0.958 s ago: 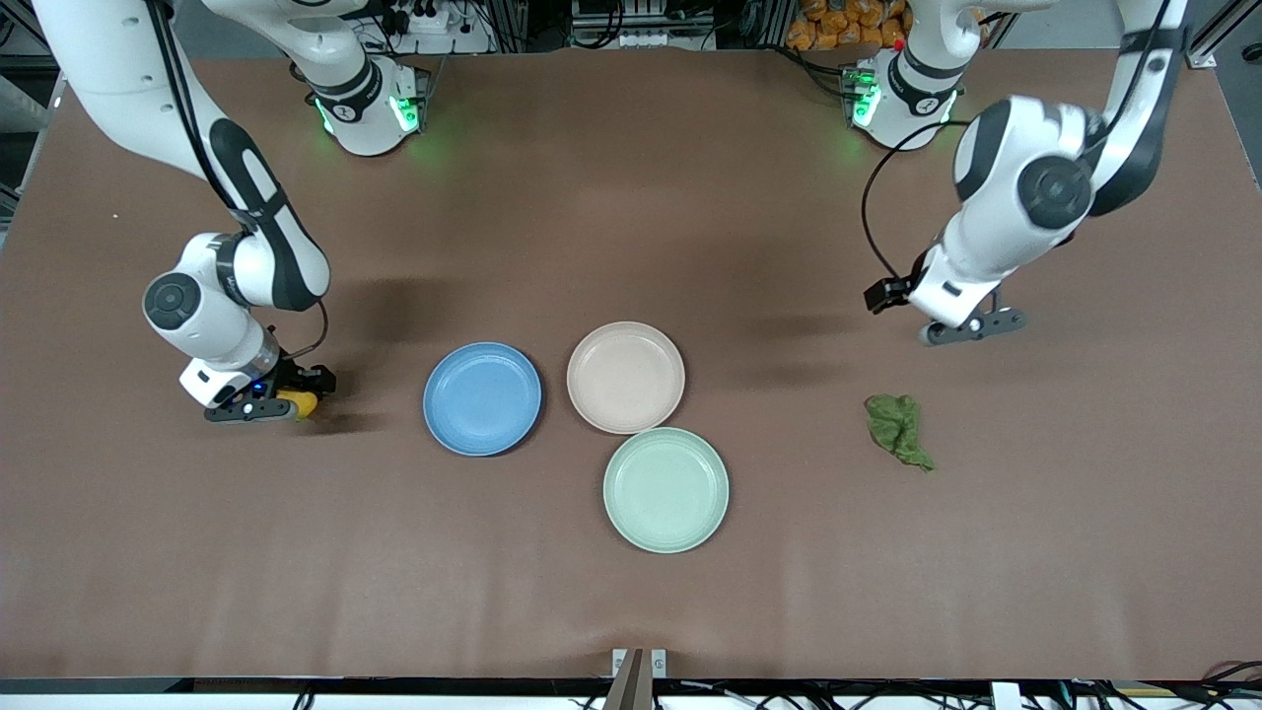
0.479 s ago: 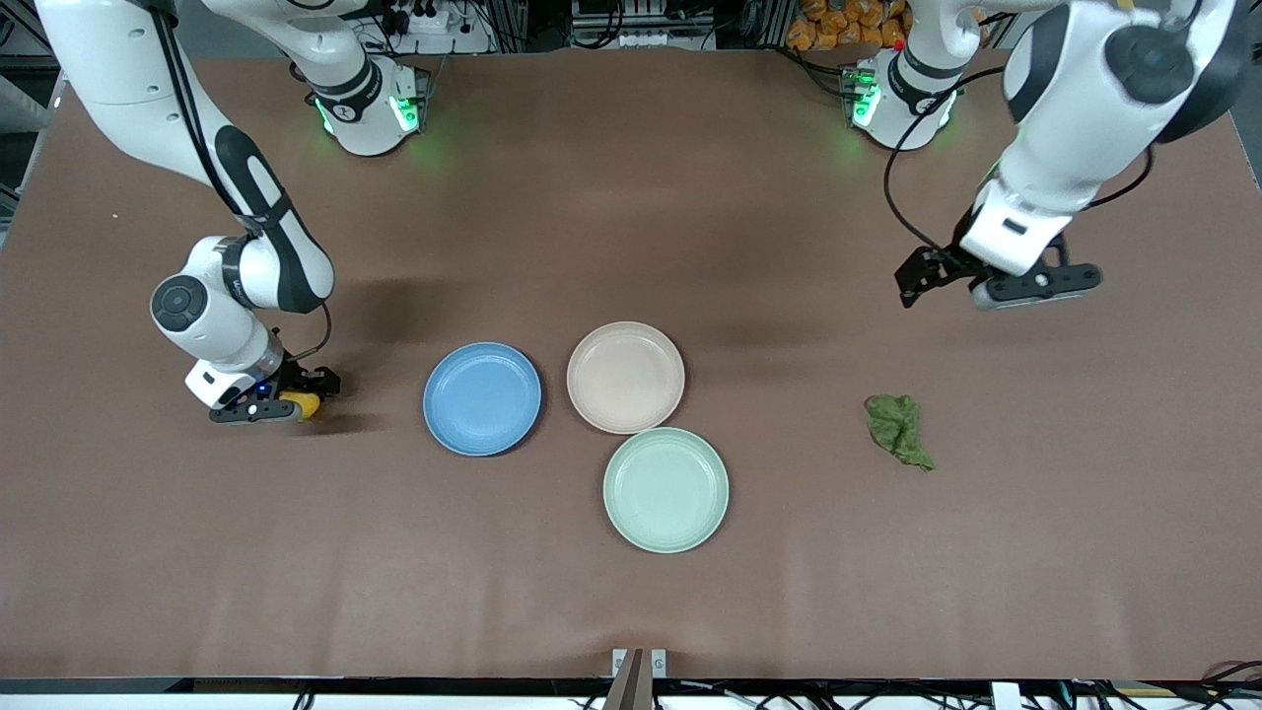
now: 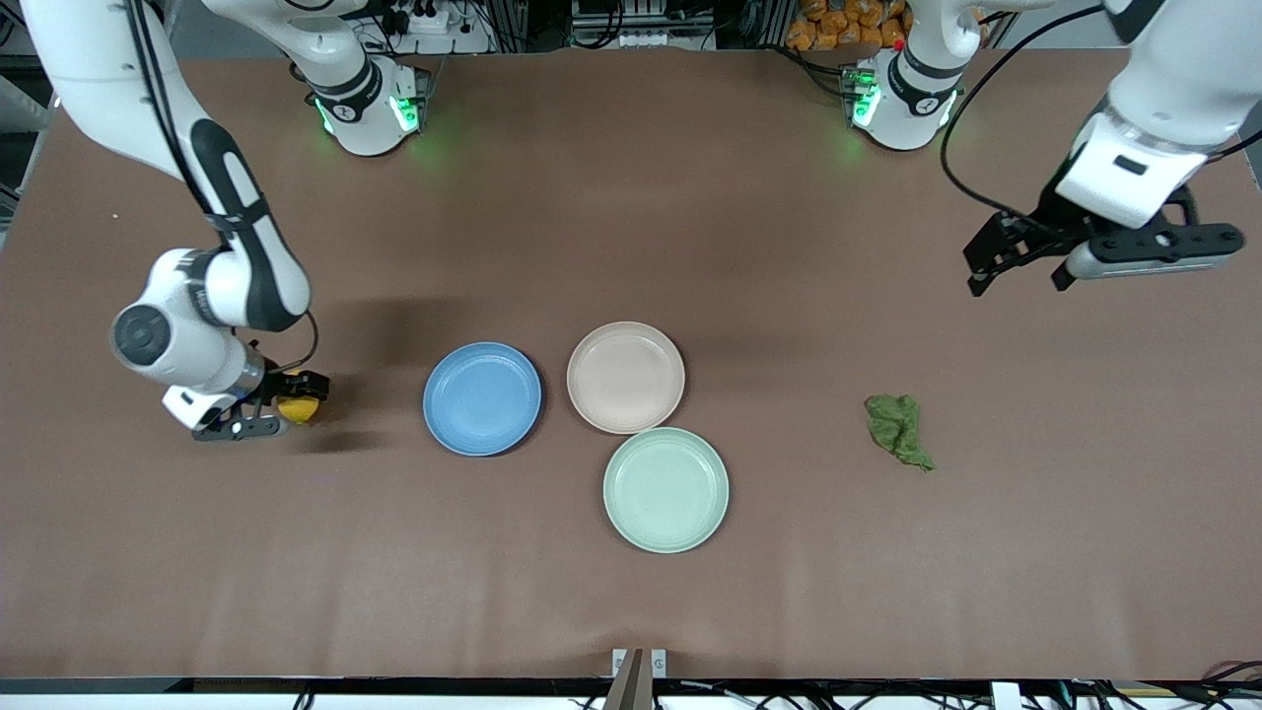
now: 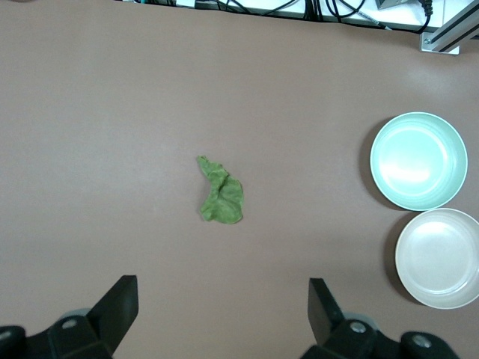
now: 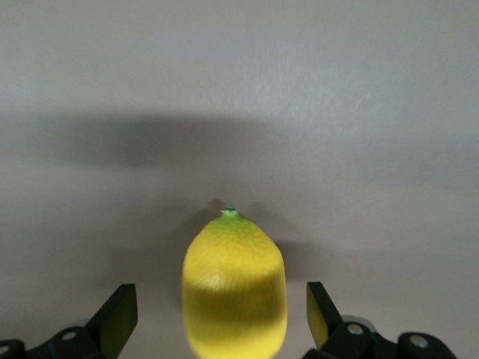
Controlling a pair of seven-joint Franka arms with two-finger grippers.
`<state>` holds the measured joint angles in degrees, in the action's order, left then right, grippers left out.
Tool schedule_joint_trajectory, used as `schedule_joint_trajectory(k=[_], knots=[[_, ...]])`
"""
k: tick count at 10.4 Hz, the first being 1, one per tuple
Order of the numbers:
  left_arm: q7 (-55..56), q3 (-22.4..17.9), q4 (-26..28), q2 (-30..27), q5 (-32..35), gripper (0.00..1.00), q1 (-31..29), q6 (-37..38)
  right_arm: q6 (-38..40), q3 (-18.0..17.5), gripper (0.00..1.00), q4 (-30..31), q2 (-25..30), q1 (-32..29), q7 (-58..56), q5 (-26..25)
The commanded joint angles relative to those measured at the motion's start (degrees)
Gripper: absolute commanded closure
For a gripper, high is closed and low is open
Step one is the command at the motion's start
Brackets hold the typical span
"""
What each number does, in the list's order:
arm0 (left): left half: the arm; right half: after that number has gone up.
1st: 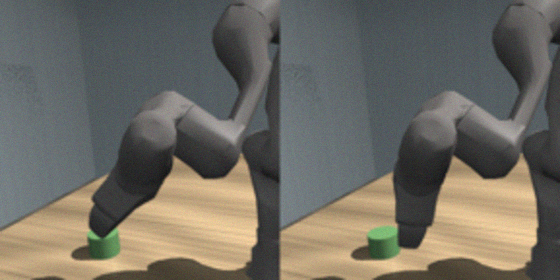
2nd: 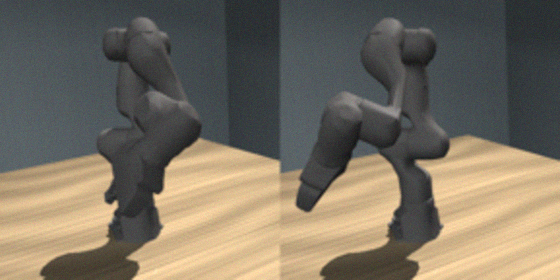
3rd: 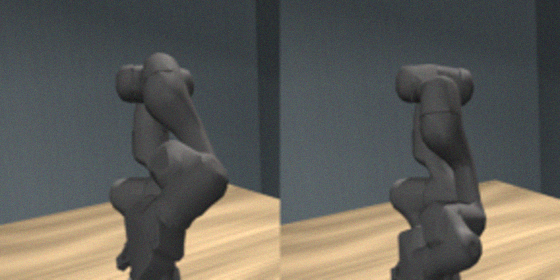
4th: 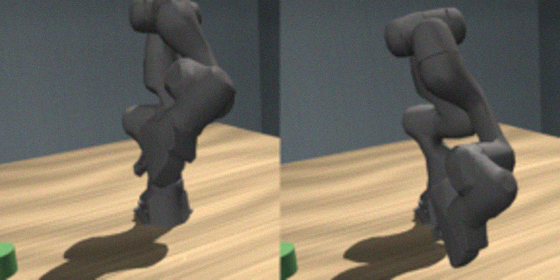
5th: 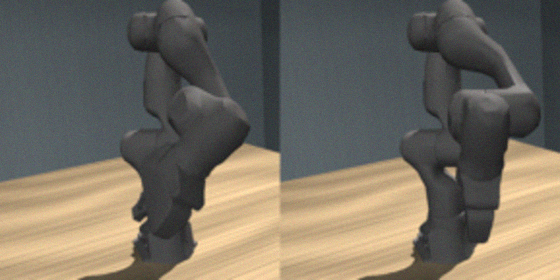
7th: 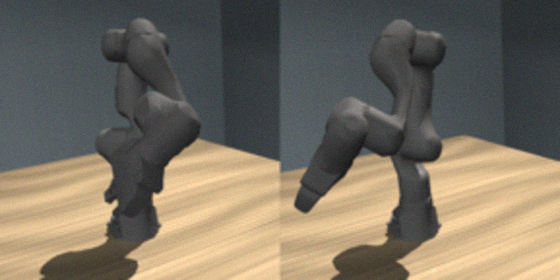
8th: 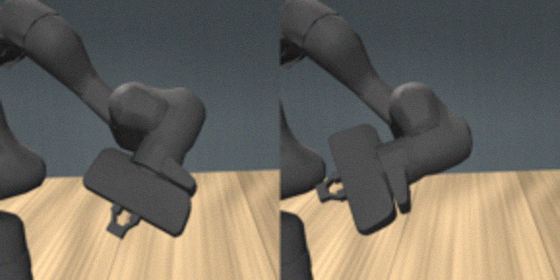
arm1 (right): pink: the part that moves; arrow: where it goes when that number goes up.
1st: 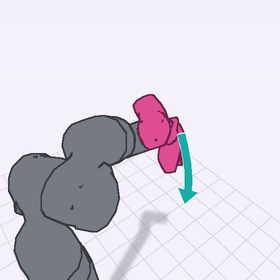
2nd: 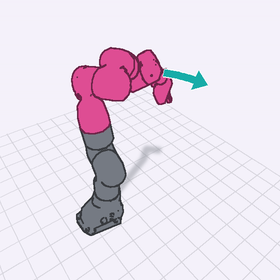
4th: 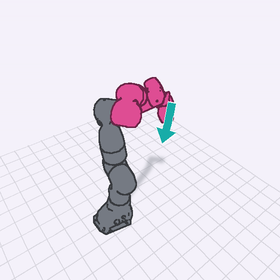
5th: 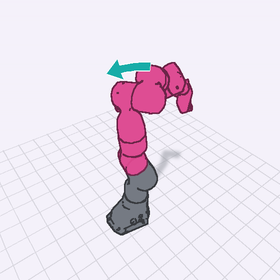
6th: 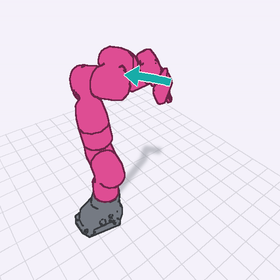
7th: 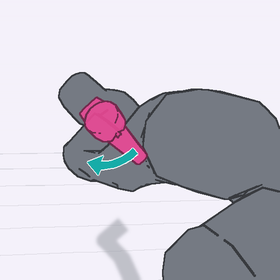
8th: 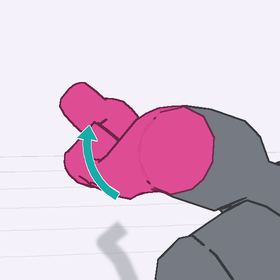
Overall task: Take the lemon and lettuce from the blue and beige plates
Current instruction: 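Raise the left gripper away while the right gripper sets down the lemon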
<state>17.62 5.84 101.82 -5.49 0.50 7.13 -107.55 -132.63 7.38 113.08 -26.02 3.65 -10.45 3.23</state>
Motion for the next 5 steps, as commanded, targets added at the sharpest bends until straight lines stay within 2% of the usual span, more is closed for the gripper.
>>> schedule_joint_trajectory(k=[1,3,5], knots=[[-1.71,0.4,-4.08,1.28,1.34,0.0,-0.36,6.35,13.48,-0.26,0.0,-8.62,1.14,-0.4,0.26,2.65],[-4.52,0.49,-4.87,-0.48,1.34,0.0,-0.28,12.69,20.45,0.0,0.0,-14.79,1.49,-0.13,0.26,2.66],[-8.1,0.49,-7.5,-0.4,2.21,0.0,-0.01,17.17,24.42,-0.09,0.0,-16.66,5.77,-0.13,0.52,2.66]])
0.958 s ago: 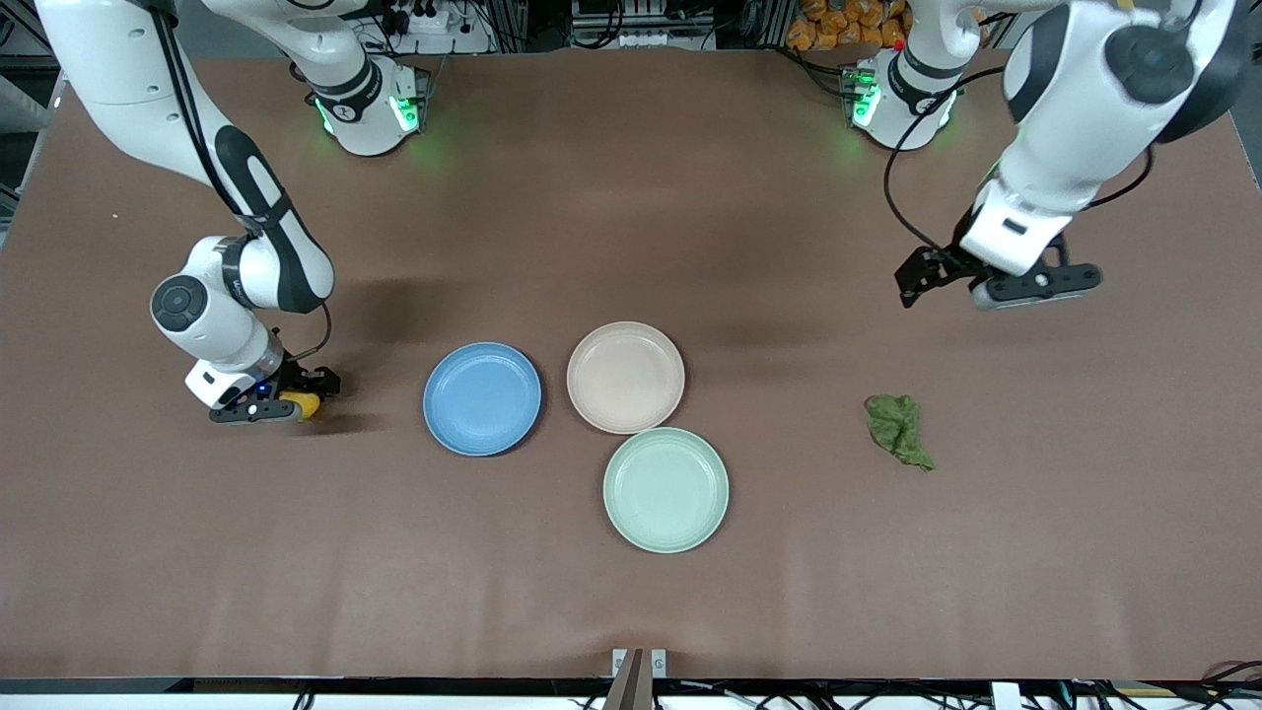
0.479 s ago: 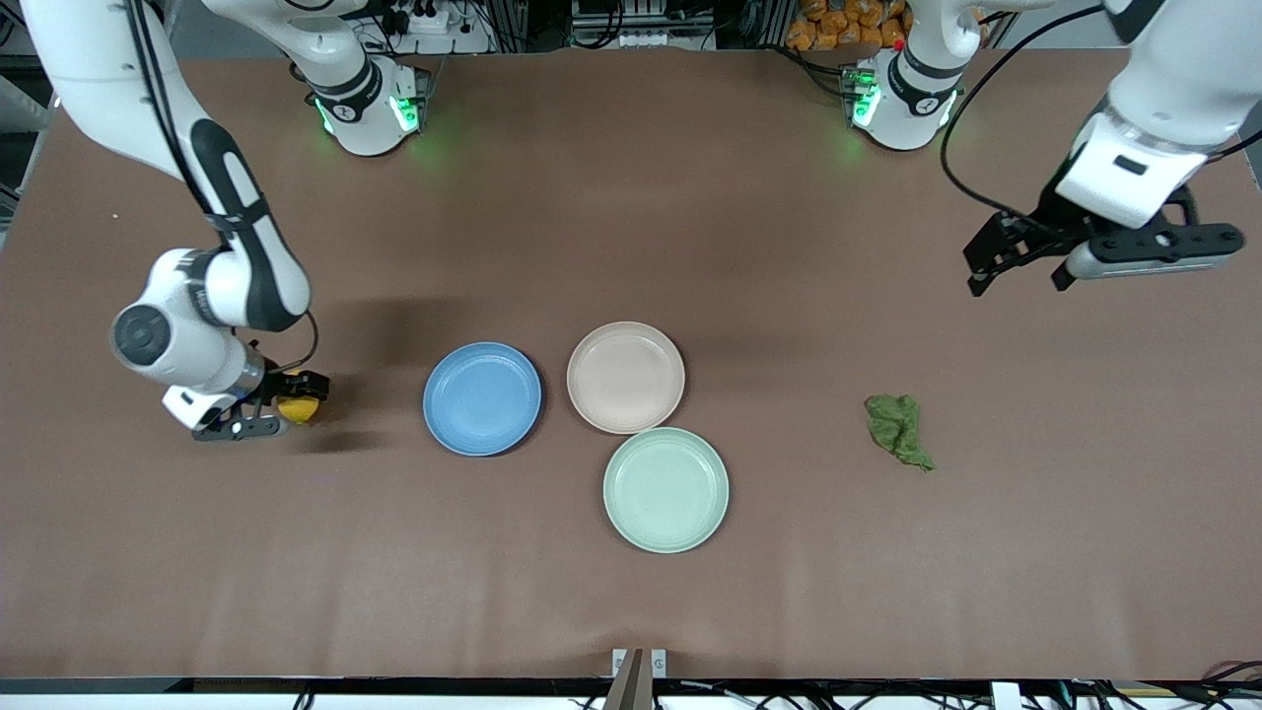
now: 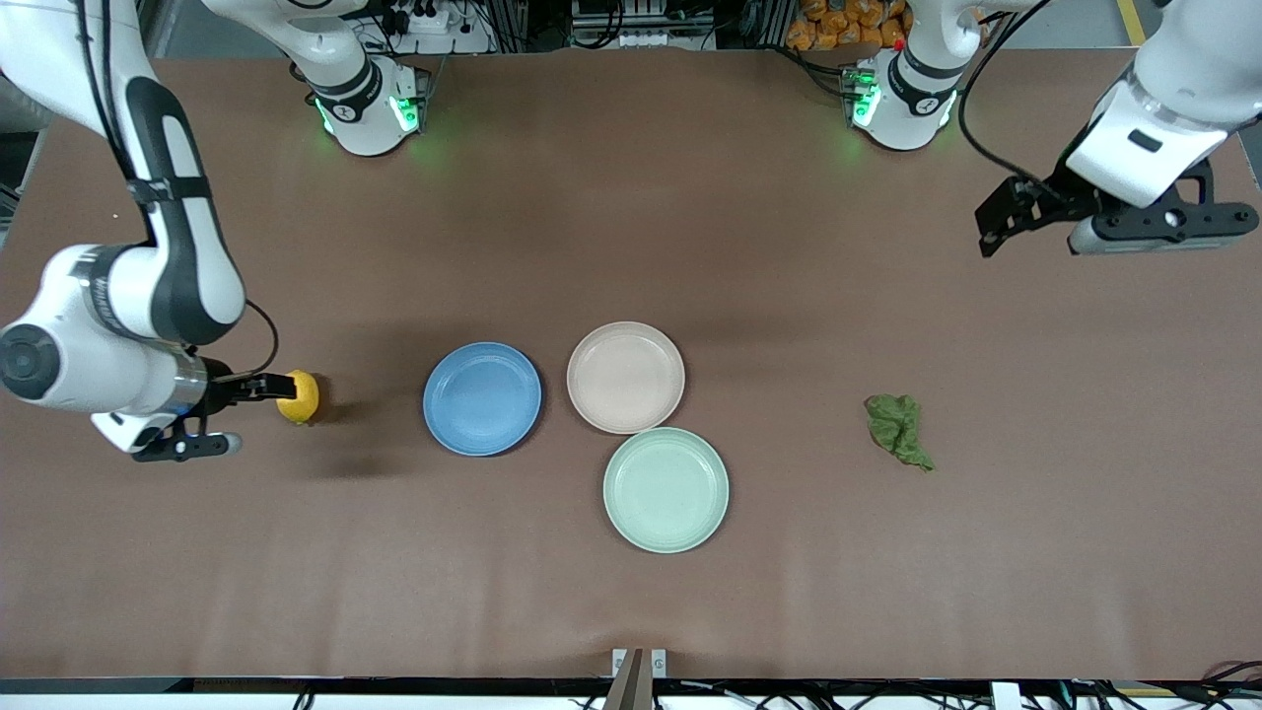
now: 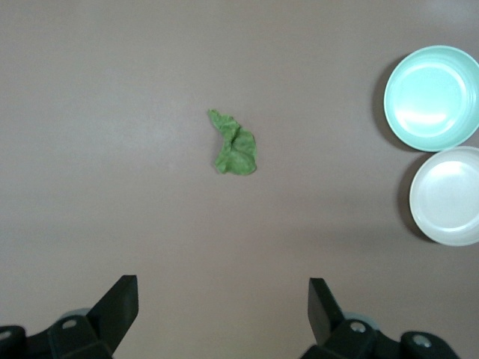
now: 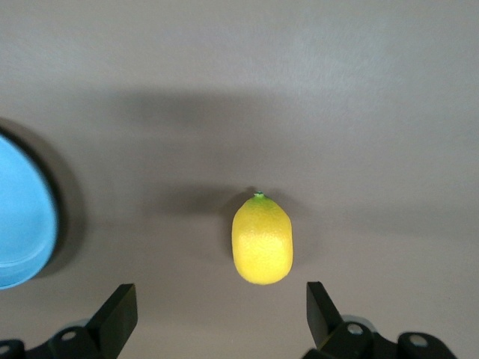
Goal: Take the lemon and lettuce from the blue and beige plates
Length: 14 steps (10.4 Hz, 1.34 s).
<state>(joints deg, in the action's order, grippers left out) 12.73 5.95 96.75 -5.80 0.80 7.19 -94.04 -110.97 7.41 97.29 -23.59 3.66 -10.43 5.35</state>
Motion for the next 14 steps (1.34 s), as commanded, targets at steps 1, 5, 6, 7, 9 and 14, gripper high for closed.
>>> schedule_joint_trajectory(k=[1,5,6,7,9,14], knots=[[-6.54,0.38,-3.4,-0.09,2.7,0.0,-0.07,5.43,2.86,-0.11,0.0,-0.7,5.64,-0.06,0.58,0.45],[-6.84,0.03,-8.83,2.18,1.83,0.0,0.28,8.94,4.61,-0.46,0.0,-0.79,13.81,-0.32,0.41,0.54],[-6.84,-0.06,-11.38,3.77,1.66,0.0,0.19,10.01,5.41,-0.72,0.0,-0.79,15.66,-0.76,0.15,0.54],[-6.84,0.11,-11.93,3.87,1.66,0.0,-0.07,10.28,5.59,-0.9,0.0,-0.87,17.07,-0.93,-0.11,0.54],[-7.02,0.03,-11.93,3.52,0.79,0.0,-0.6,10.28,7.07,-0.99,0.0,-0.87,20.58,-1.29,-0.12,0.63],[-7.46,-1.2,-11.75,2.64,-4.75,0.0,-2.09,10.19,21.48,-0.55,0.0,-5.8,24.37,-0.76,0.85,-0.16]])
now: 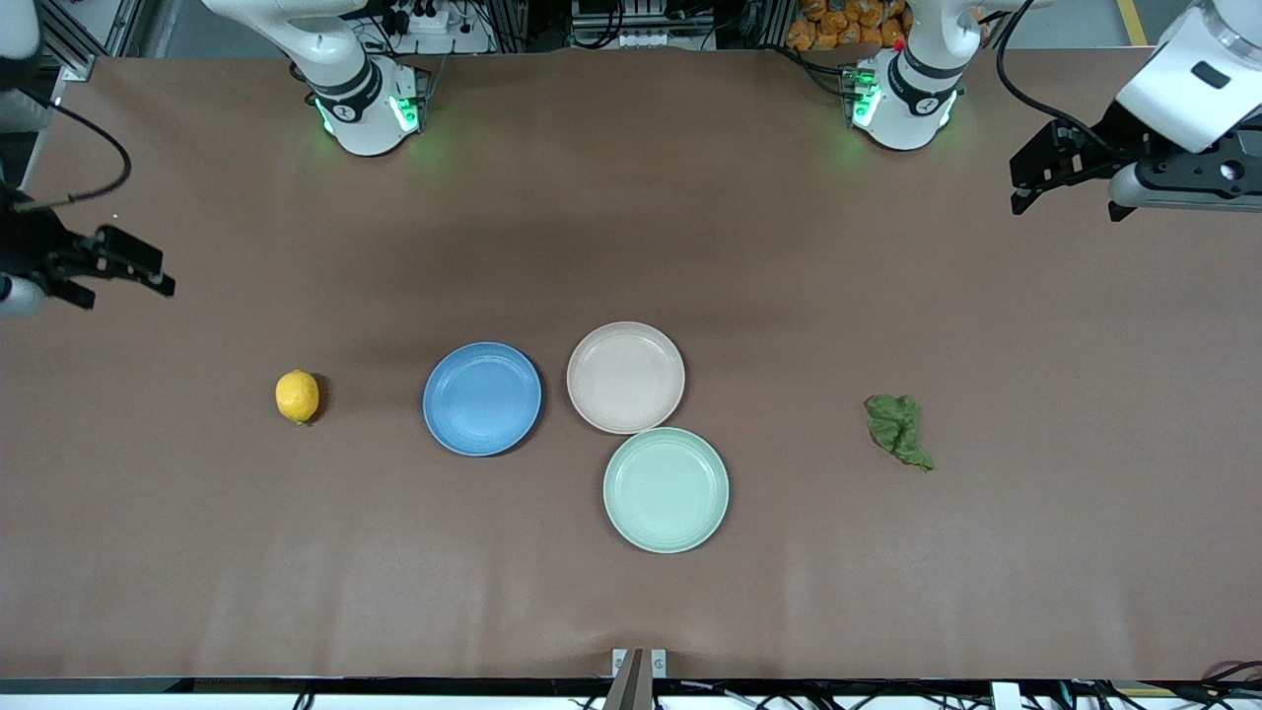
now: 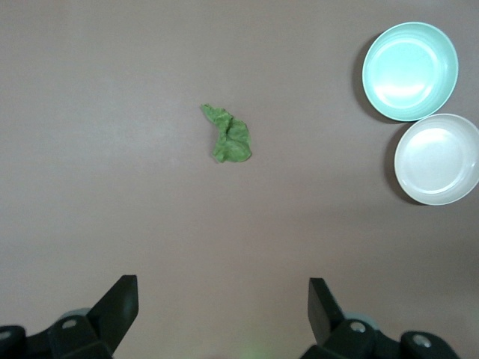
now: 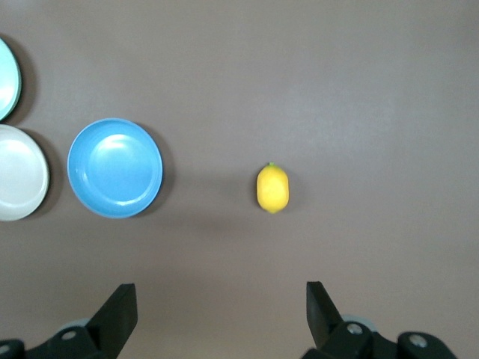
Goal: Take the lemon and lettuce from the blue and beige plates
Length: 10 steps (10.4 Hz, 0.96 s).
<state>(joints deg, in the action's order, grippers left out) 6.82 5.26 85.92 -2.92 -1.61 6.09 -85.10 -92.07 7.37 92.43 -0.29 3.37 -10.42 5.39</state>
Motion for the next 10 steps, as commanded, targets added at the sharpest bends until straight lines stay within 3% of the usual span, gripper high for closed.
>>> schedule_joint_trajectory(k=[1,4,10], knots=[[-1.37,-0.34,-0.76,-0.25,-1.99,0.0,-0.9,0.99,4.25,-0.52,0.0,-0.94,1.6,-0.13,3.1,-0.46],[-1.02,-0.16,-0.5,-0.25,-1.29,0.0,-0.81,-1.46,6.37,-0.6,0.0,-2.25,1.52,1.63,6.46,-5.9],[-0.22,-0.16,0.3,0.19,-1.29,0.0,-0.9,-3.41,7.6,-0.69,0.0,-6.46,-0.84,1.9,6.11,-8.01]])
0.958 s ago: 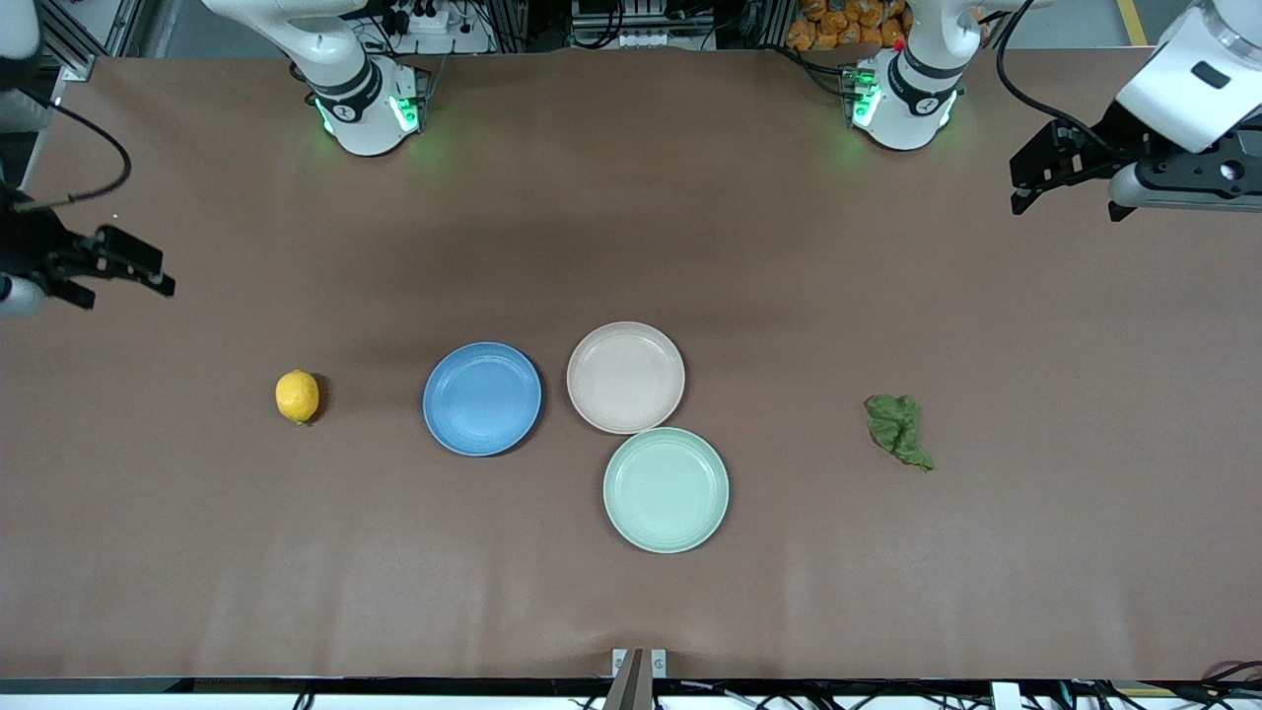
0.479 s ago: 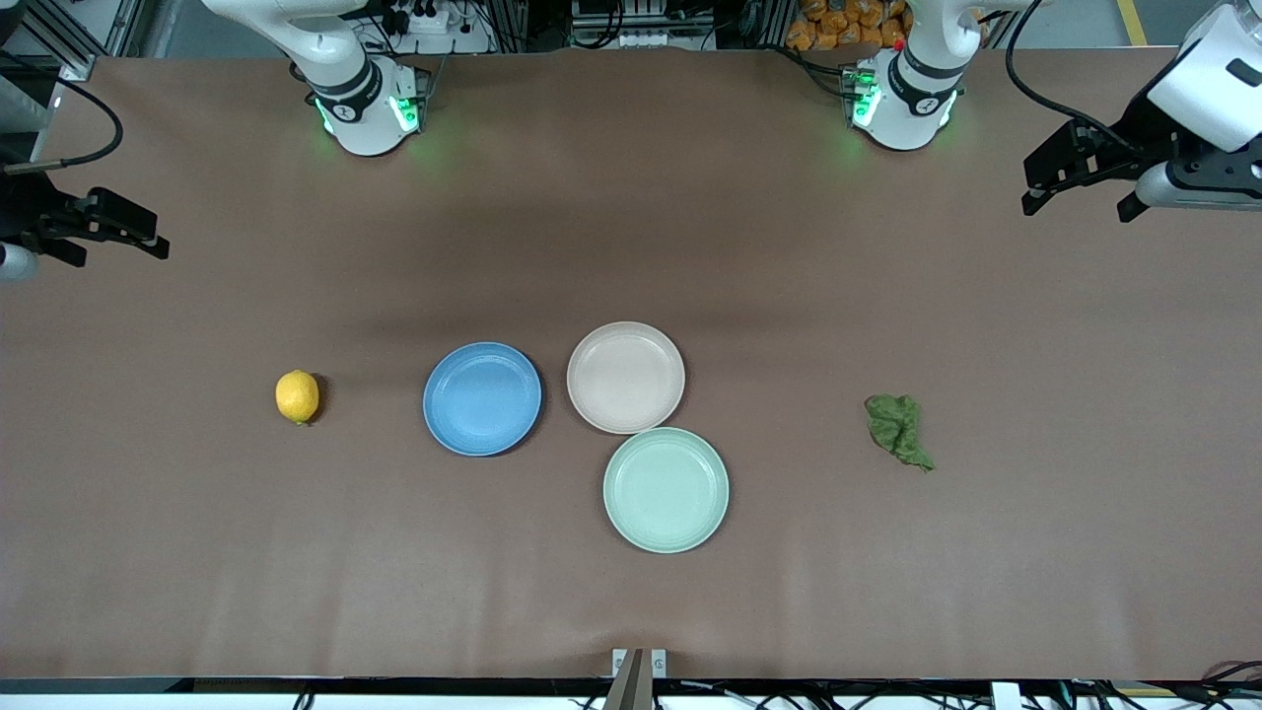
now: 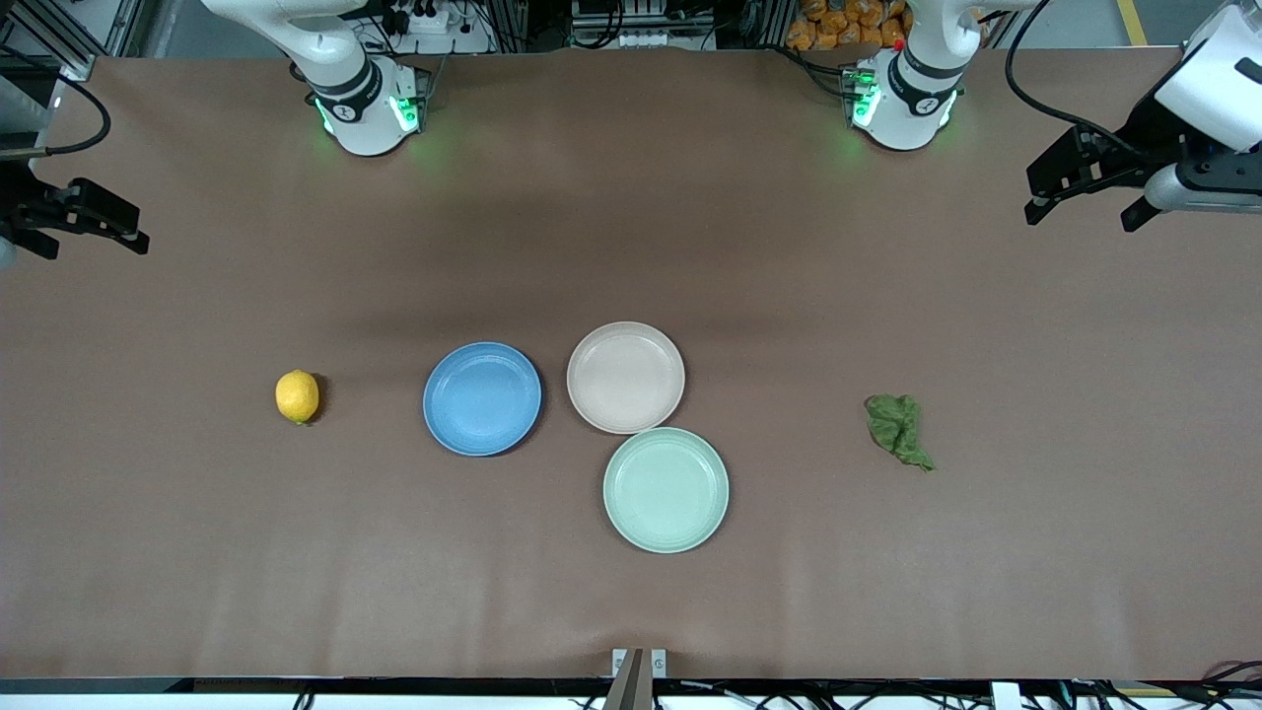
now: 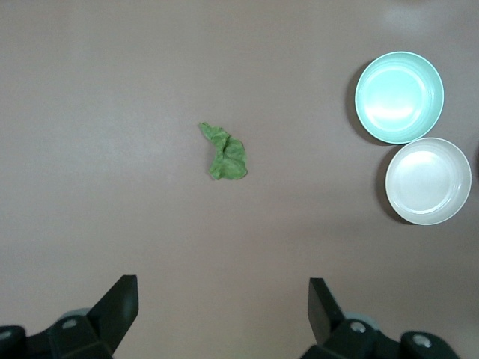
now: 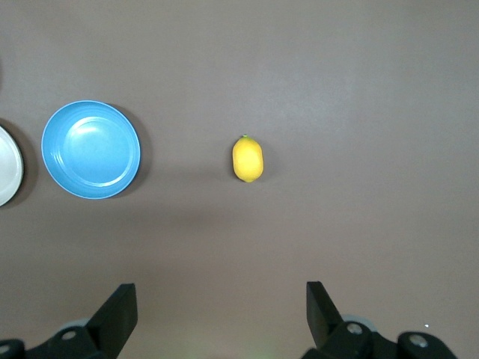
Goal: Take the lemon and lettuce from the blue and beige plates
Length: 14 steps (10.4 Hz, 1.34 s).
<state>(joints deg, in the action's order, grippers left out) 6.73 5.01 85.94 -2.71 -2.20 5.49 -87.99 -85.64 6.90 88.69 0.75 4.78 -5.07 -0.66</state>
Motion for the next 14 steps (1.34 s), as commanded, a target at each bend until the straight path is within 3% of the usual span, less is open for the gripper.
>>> schedule_joint_trajectory(k=[1,14], knots=[[-0.23,0.08,0.28,0.07,-0.62,0.0,-0.39,-0.43,1.17,-0.31,0.0,-4.48,-3.72,0.84,0.85,-1.72],[-0.14,0.26,0.81,0.69,1.4,0.0,-0.13,-0.69,3.2,-0.13,0.0,-7.04,-5.05,-1.26,0.85,1.36]])
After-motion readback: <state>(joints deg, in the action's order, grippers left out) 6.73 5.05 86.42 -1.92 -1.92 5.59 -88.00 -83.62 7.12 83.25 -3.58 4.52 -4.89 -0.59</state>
